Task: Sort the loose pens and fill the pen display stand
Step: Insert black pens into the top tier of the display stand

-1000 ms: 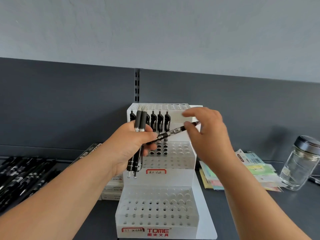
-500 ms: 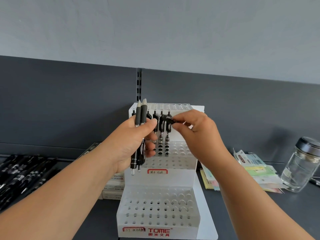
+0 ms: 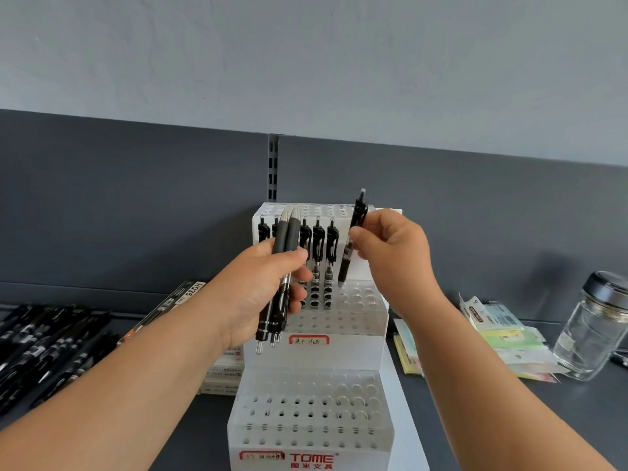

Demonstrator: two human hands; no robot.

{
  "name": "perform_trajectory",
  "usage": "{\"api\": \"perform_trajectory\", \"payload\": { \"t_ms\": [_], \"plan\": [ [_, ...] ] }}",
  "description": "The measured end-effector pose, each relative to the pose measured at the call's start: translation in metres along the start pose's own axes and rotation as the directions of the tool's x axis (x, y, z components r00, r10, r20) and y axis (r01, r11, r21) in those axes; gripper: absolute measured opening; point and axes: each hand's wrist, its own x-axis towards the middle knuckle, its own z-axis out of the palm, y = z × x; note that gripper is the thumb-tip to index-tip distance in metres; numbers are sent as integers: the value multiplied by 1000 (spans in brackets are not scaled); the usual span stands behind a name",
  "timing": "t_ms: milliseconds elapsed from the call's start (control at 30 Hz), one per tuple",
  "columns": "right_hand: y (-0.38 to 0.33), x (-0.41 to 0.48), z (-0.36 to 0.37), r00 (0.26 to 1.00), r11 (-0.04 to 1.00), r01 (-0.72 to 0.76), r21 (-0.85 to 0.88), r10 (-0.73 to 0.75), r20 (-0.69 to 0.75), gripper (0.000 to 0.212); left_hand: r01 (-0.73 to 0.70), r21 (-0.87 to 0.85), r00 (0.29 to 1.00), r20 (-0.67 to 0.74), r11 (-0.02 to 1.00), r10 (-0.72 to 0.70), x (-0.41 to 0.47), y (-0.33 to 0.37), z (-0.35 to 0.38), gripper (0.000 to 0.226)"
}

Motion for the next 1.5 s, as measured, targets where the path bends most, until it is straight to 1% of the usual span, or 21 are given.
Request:
{"api": "perform_trajectory", "payload": {
  "t_ms": [67,167,300,400,567,733,867,933,1167,1233,1267,1300,1333,1367,1433,1467,1500],
  "plan": [
    [8,0,2,999,997,-44,-66,44,12,5,2,-6,1000,-2,1000,-2,0,-1,0,16],
    [16,-2,5,996,980,-71,-184,80,44,7,-6,18,1000,24,1000,6,0,-2,-1,17],
    [19,-2,8,997,965,-52,-258,64,38,9,-14,51,999,33,999,12,0,-3,0,16],
    [21,-2,9,998,956,-51,-287,62,29,10,-6,45,999,45,999,4,-1,-2,0,17],
    [16,2,7,997,937,-40,-346,62,53,11,5,33,998,56,999,-7,-1,-2,-1,17],
    [17,0,9,999,911,-25,-412,43,33,14,12,24,999,52,1000,-14,-1,-3,-1,16],
    [12,3,12,998,862,36,-505,-1,69,17,10,17,999,41,1000,-10,-2,-4,-2,18],
    [11,3,13,997,857,41,-514,3,83,16,12,9,999,39,1000,-12,-2,-4,-2,17],
    [13,-4,13,997,854,-9,-521,47,60,14,19,10,999,39,1000,-19,-3,-4,-2,18],
    [10,-7,11,999,853,8,-522,14,39,13,18,9,999,37,1000,-18,-4,-3,-2,18],
    [5,-10,9,1000,875,27,-484,-22,15,13,17,10,999,38,1000,-17,-4,-3,-2,18],
    [-1,-13,8,999,916,42,-398,-50,-8,14,15,10,999,40,1000,-16,-4,-3,-1,17],
    [-7,-16,8,999,962,43,-271,-49,-15,14,12,14,999,42,1000,-13,-4,-3,-1,16],
    [-14,-18,8,1000,992,19,-126,-17,13,15,8,20,999,47,1000,-9,-4,-3,0,15],
    [-23,-23,10,983,991,-90,103,72,166,12,-1,37,998,61,999,-1,-5,-3,1,14],
    [-24,-25,10,965,975,-142,171,99,241,8,-3,44,997,72,999,0,-6,-3,2,14],
    [-25,-25,10,953,960,-177,218,111,282,5,-2,49,996,86,999,-3,-6,-2,3,15]
  ]
}}
